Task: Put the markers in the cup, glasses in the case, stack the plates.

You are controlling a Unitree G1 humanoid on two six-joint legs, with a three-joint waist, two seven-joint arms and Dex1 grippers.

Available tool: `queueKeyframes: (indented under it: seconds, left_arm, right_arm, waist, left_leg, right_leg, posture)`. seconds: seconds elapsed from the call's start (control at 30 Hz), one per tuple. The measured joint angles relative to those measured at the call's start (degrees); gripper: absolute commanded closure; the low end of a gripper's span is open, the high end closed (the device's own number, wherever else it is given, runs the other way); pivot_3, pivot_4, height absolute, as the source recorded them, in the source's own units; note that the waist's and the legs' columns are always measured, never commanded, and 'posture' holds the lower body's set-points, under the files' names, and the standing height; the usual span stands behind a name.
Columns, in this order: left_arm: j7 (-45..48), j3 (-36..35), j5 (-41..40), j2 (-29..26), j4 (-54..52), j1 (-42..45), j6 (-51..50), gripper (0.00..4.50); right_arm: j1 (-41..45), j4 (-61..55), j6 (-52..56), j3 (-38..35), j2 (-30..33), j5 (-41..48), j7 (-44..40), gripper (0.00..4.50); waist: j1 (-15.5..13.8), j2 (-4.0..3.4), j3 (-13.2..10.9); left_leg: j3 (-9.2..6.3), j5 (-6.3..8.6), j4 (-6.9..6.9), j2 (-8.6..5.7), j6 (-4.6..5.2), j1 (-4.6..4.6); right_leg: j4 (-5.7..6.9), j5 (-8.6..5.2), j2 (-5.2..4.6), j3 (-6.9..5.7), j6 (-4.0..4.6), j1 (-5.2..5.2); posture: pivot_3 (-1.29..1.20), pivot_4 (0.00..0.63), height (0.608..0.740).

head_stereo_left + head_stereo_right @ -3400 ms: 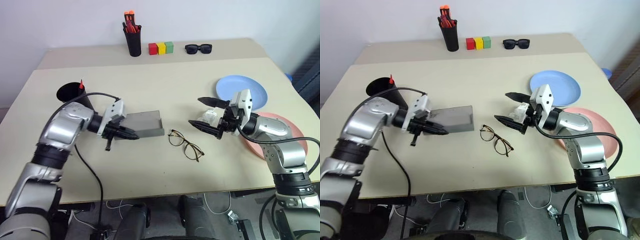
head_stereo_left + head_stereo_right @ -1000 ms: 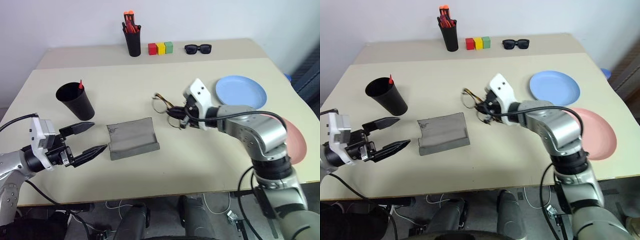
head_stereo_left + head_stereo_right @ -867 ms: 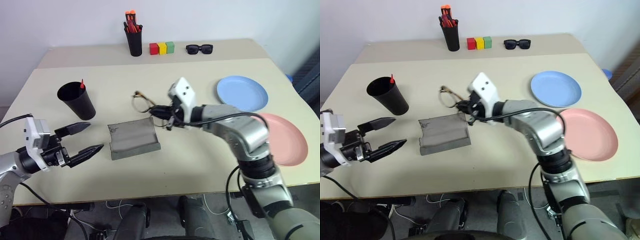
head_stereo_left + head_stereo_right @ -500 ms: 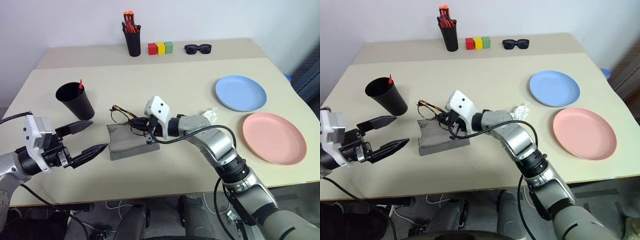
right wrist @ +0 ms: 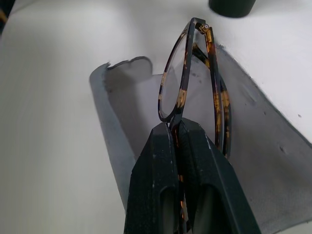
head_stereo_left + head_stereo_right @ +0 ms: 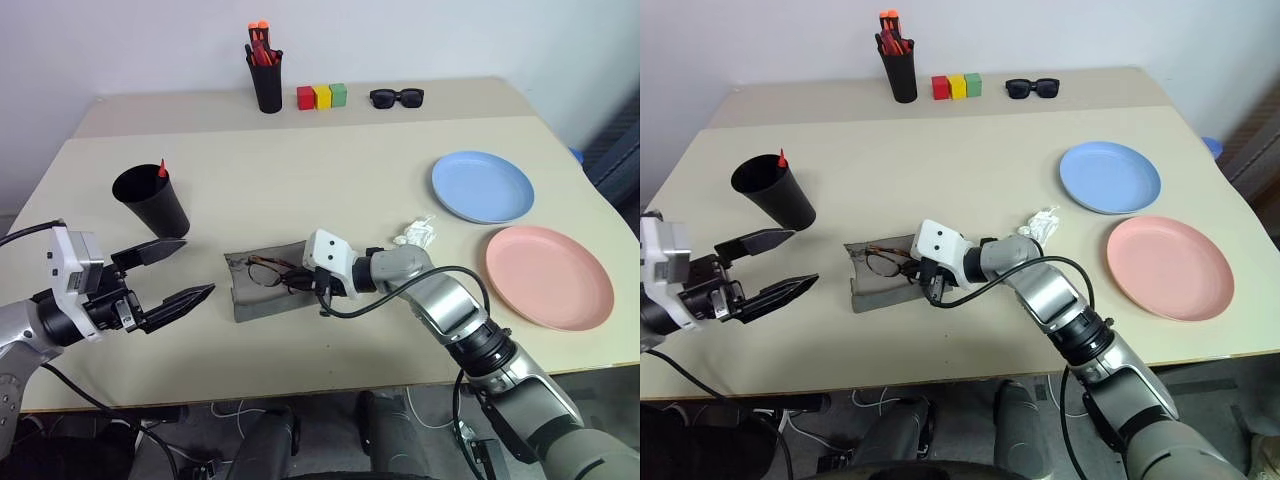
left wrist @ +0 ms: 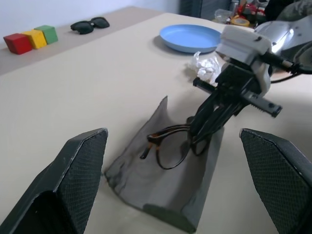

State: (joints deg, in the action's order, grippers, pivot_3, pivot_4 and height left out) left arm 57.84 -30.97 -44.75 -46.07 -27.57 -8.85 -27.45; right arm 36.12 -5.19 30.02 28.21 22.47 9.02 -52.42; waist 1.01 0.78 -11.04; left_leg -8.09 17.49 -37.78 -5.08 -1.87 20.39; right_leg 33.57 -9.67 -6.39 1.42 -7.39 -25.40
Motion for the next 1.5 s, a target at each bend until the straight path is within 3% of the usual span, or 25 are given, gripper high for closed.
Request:
queueKeyframes:
  seconds: [0.13, 0.43, 0.47, 0.5, 0.73, 0.97, 1.13, 1.23, 1.43, 1.5]
  left_arm:
    - [1.1, 0.6, 0.5, 0.0, 0.9, 0.0, 1.2, 0.0]
    - [3.7, 0.9, 2.6, 0.4, 3.4, -0.7, 4.7, 0.0]
    - [3.9, 0.9, 2.8, 0.4, 3.8, -0.9, 5.2, 0.0]
    - [4.1, 0.9, 3.0, 0.5, 4.3, -1.2, 5.6, 0.0]
    - [5.7, 0.9, 4.1, 0.6, 6.5, -1.6, 7.6, 0.0]
    - [3.0, 2.3, 5.8, 1.6, 10.4, 3.3, 9.0, 0.0]
    - [-3.9, 8.3, 9.5, 3.5, 12.5, 12.9, 8.6, 0.0]
    - [-7.8, 13.5, 13.5, 4.9, 14.0, 18.1, 8.1, 0.77]
    - [-17.1, 25.2, 23.5, 13.3, 26.6, 36.2, 7.6, 3.84]
    - [-19.7, 28.0, 26.2, 16.2, 33.2, 43.7, 6.8, 3.84]
  right_arm:
    - [0.2, -3.0, 3.3, -0.1, 4.4, 1.2, -4.9, 4.48]
    - [2.7, -3.5, 7.6, -1.0, 2.9, 3.1, -6.4, 4.48]
    - [2.7, -3.5, 7.5, -1.0, 2.7, 3.1, -6.4, 3.78]
    - [2.7, -3.5, 7.2, -1.0, 2.5, 3.1, -6.4, 3.45]
    - [2.8, -3.3, 7.1, -2.2, 0.9, 3.6, -5.9, 0.02]
    - [3.5, -2.2, 8.4, -7.1, -2.1, 5.6, -3.1, 0.02]
    - [2.8, -2.8, 10.8, -17.9, -5.1, 15.1, -1.6, 0.02]
    - [-0.1, -3.4, 10.6, -23.0, -3.1, 17.2, -0.7, 0.0]
    - [-5.7, -3.7, 10.4, -27.0, 1.8, 18.4, -0.3, 0.0]
    - [-5.7, -3.9, 9.9, -27.2, 1.7, 18.8, 0.7, 0.0]
  waist:
    - [-0.1, 0.02, 0.0]
    - [0.0, 0.0, 0.0]
    - [0.0, 0.0, 0.0]
    - [0.0, 0.0, 0.0]
    - [0.0, 0.0, 0.0]
    - [-0.3, 0.0, 0.0]
    - [-0.6, 0.01, 0.0]
    - [-0.4, 0.03, 0.0]
    - [-0.3, 0.02, 0.0]
    - [-0.1, 0.03, 0.0]
  left_leg:
    - [0.0, 0.0, 0.0, 0.0, 0.0, 0.0]
    - [0.0, 0.0, 0.05, 0.02, 0.0, 0.02]
    - [0.0, 0.0, 0.05, 0.02, 0.0, 0.02]
    - [0.0, 0.0, 0.05, 0.02, 0.0, 0.02]
    - [0.0, 0.0, 0.06, 0.02, 0.0, 0.01]
    - [-0.04, 0.0, 0.07, 0.02, -0.01, 0.0]
    - [-0.07, -0.02, 0.06, -0.01, -0.03, 0.01]
    - [-0.03, -0.01, 0.08, -0.05, -0.02, 0.01]
    - [-0.01, -0.07, 0.07, -0.05, -0.1, 0.01]
    - [0.0, -0.07, 0.07, -0.03, -0.11, -0.01]
  right_leg:
    - [-0.06, 0.0, -0.02, 0.0, 0.0, 0.03]
    - [-0.09, 0.0, -0.01, 0.0, 0.0, -0.01]
    - [-0.09, 0.0, -0.01, 0.0, 0.0, -0.01]
    - [-0.09, 0.01, -0.01, 0.0, 0.0, -0.01]
    - [-0.08, 0.01, -0.01, 0.0, 0.0, -0.01]
    - [-0.07, 0.02, 0.0, -0.02, 0.01, -0.01]
    - [-0.14, 0.06, -0.02, -0.02, 0.04, 0.03]
    - [-0.17, 0.06, -0.02, -0.02, 0.03, 0.03]
    - [-0.13, 0.15, 0.02, -0.03, 0.05, 0.02]
    - [-0.14, 0.18, 0.05, -0.02, 0.04, 0.03]
  posture:
    - [0.0, 0.15, 0.74]
    - [0.0, 0.15, 0.74]
    - [0.0, 0.15, 0.74]
    - [0.0, 0.15, 0.74]
    - [0.0, 0.15, 0.74]
    - [0.0, 0.15, 0.74]
    - [0.0, 0.15, 0.74]
    - [0.0, 0.15, 0.74]
    - [0.0, 0.15, 0.74]
    - [0.0, 0.15, 0.74]
